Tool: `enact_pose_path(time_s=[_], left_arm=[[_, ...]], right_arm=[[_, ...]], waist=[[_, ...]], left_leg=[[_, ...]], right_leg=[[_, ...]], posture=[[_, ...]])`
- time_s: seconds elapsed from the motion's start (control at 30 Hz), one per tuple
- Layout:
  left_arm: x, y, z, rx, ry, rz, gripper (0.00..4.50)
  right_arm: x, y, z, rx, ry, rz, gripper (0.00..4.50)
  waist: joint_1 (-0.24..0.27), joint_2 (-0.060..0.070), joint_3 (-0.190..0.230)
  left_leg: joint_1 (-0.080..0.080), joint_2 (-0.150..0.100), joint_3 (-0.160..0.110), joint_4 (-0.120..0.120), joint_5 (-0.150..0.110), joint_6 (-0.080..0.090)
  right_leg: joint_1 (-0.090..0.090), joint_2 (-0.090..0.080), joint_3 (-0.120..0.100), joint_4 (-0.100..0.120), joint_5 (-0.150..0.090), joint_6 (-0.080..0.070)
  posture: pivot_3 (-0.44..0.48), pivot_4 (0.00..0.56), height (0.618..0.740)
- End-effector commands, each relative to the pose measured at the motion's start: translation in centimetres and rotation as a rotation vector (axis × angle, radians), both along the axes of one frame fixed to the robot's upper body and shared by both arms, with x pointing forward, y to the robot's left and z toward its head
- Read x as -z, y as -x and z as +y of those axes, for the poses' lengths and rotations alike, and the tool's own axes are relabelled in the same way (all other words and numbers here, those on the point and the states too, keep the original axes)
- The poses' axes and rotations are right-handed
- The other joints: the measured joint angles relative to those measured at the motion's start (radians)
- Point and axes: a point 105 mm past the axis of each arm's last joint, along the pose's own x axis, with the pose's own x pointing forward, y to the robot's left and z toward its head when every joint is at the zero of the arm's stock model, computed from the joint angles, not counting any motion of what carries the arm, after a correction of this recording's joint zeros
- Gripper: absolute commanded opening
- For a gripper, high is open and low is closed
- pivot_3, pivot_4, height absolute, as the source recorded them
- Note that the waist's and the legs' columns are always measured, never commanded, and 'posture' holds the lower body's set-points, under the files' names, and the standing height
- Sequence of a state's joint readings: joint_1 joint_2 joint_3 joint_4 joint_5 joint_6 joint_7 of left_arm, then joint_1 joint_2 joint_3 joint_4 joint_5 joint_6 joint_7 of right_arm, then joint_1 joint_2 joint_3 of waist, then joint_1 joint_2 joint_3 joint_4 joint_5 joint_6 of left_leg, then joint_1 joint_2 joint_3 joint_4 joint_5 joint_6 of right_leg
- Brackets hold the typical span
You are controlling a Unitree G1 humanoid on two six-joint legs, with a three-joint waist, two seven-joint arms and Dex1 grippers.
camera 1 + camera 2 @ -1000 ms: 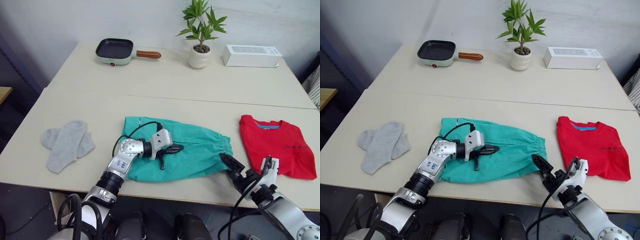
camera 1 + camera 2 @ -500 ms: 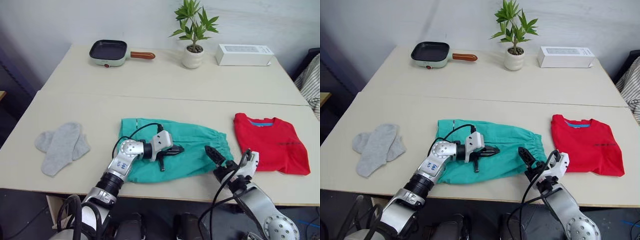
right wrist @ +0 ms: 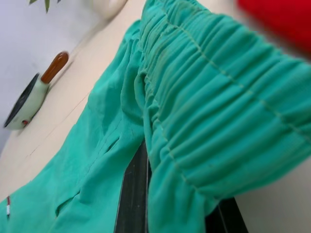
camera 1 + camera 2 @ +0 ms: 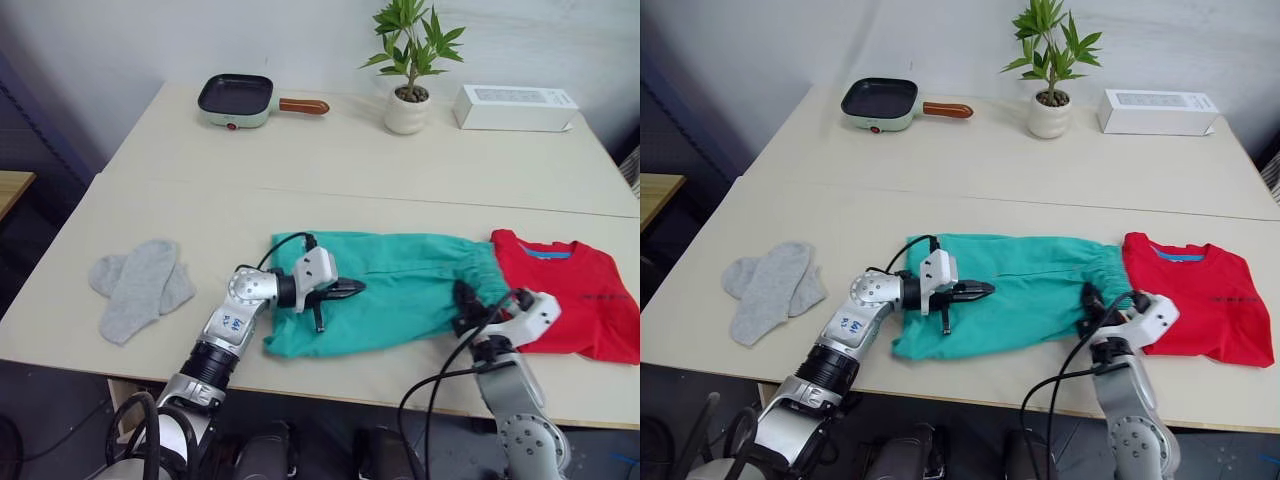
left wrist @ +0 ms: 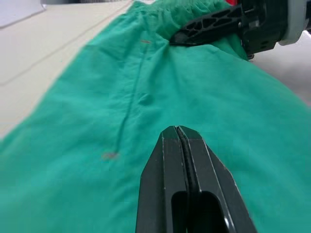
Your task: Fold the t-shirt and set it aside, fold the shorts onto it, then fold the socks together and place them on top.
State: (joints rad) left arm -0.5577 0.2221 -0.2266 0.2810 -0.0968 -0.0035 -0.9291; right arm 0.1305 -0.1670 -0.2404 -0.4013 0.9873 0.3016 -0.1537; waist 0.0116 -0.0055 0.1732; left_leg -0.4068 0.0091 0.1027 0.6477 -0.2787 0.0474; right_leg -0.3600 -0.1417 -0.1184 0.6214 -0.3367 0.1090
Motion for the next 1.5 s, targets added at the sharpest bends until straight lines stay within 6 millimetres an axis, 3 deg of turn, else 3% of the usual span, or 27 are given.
enact_pose_path(time_s=[0.03,0.1,0.17,0.23,0.4,0.47,0.63,0.73,0.83,1.03,1.13,1.27,1.4,1.5], left_arm=[[-0.4,-0.8,0.5,-0.084,0.021,-0.013,0.0],[0.1,-1.2,1.0,-0.125,0.004,-0.006,0.0],[0.4,-1.5,1.3,-0.156,0.006,0.01,0.0],[1.2,-1.4,1.9,-0.181,-0.018,0.022,0.0],[2.0,-1.1,3.9,-0.25,-0.01,0.059,0.0],[2.0,-0.7,4.4,-0.25,0.004,0.064,0.0],[0.5,0.0,5.8,-0.26,0.087,0.071,0.0],[-0.9,0.3,6.6,-0.27,0.167,0.077,0.0],[-1.8,0.7,7.6,-0.288,0.216,0.1,0.0],[-2.0,1.1,12.3,-0.465,0.17,0.151,0.0],[-2.3,2.0,14.7,-0.503,0.131,0.179,0.0],[-4.9,2.8,14.4,-0.372,0.178,0.161,0.0],[-6.8,0.7,10.3,-0.259,0.225,0.11,0.0],[-5.2,-1.0,6.6,-0.221,0.126,0.096,0.0]], right_arm=[[-5.5,0.5,-0.7,-0.008,0.268,-0.184,0.04],[-7.1,0.0,1.2,-0.107,0.389,-0.225,0.04],[-8.0,-0.4,4.5,-0.252,0.537,-0.252,0.04],[-8.1,-0.8,7.3,-0.354,0.66,-0.256,0.04],[-7.4,-1.9,13.2,-0.524,0.747,-0.256,0.04],[-6.2,-2.1,14.8,-0.582,0.756,-0.228,0.04],[-4.5,-2.3,15.8,-0.665,0.759,-0.177,0.04],[-4.6,-1.9,16.6,-0.783,0.741,-0.197,0.73],[-4.9,-0.5,17.6,-0.973,0.655,-0.22,1.74],[-7.1,3.9,15.7,-1.392,0.481,-0.288,3.91],[-7.9,4.1,13.5,-1.449,0.467,-0.305,3.91],[-9.6,-0.2,11.6,-1.25,0.468,-0.391,2.98],[-7.7,-4.1,12.0,-1.13,0.711,-0.417,1.59],[-6.2,-5.7,13.0,-1.147,0.73,-0.438,0.51]], waist=[[0.0,0.002,0.001],[-0.006,0.002,0.001],[-0.015,0.002,0.002],[-0.018,0.002,0.002],[-0.014,0.001,0.002],[-0.014,0.001,0.002],[-0.013,0.0,0.003],[-0.016,0.0,0.003],[-0.017,0.0,0.003],[-0.016,0.0,0.005],[-0.015,-0.001,0.006],[-0.015,-0.001,0.007],[0.001,-0.002,0.007],[0.001,-0.002,0.007]], left_leg=[[0.0,0.0,0.001,0.0,0.0,0.0],[0.0,0.0,0.002,0.0,0.0,0.0],[0.0,0.001,0.003,0.0,0.001,0.0],[0.001,0.003,0.004,0.0,0.001,-0.001],[0.0,0.007,0.003,-0.001,0.004,-0.007],[0.0,0.006,0.003,-0.001,0.004,-0.007],[-0.001,0.006,0.003,0.0,0.004,-0.006],[-0.001,0.005,0.003,0.0,0.003,-0.005],[0.0,0.005,0.002,0.0,0.003,-0.005],[0.0,0.006,0.001,0.0,0.002,-0.004],[0.0,0.006,0.0,0.0,-0.002,0.002],[0.001,0.006,0.0,0.0,-0.002,-0.001],[0.001,0.005,0.0,0.0,-0.001,-0.01],[0.001,0.003,0.003,0.0,0.002,-0.006]], right_leg=[[0.0,0.0,0.0,0.001,0.0,0.0],[0.0,0.002,0.0,0.001,0.0,0.0],[0.0,0.004,0.001,0.001,0.0,0.0],[-0.002,0.005,0.003,0.001,0.0,0.0],[-0.006,0.008,0.002,0.006,-0.001,-0.002],[-0.006,0.008,0.002,0.006,-0.001,-0.002],[-0.004,0.007,0.002,0.006,-0.001,-0.002],[-0.003,0.007,0.002,0.005,-0.001,-0.001],[-0.003,0.007,0.002,0.005,-0.001,-0.001],[-0.002,0.007,0.001,0.004,-0.001,-0.001],[-0.001,0.006,0.001,0.0,-0.001,-0.001],[-0.001,0.006,0.001,0.0,-0.001,-0.002],[-0.001,0.005,0.0,0.0,0.0,-0.002],[-0.001,0.008,0.001,0.001,0.0,-0.001]], posture=[[0.0,0.15,0.74],[0.0,0.15,0.74],[0.0,0.15,0.74],[0.0,0.15,0.74],[0.0,0.15,0.74],[0.0,0.15,0.74],[0.0,0.15,0.74],[0.0,0.15,0.74],[0.0,0.15,0.74],[0.0,0.15,0.74],[0.0,0.15,0.74],[0.0,0.15,0.74],[0.0,0.15,0.74],[0.0,0.15,0.74]])
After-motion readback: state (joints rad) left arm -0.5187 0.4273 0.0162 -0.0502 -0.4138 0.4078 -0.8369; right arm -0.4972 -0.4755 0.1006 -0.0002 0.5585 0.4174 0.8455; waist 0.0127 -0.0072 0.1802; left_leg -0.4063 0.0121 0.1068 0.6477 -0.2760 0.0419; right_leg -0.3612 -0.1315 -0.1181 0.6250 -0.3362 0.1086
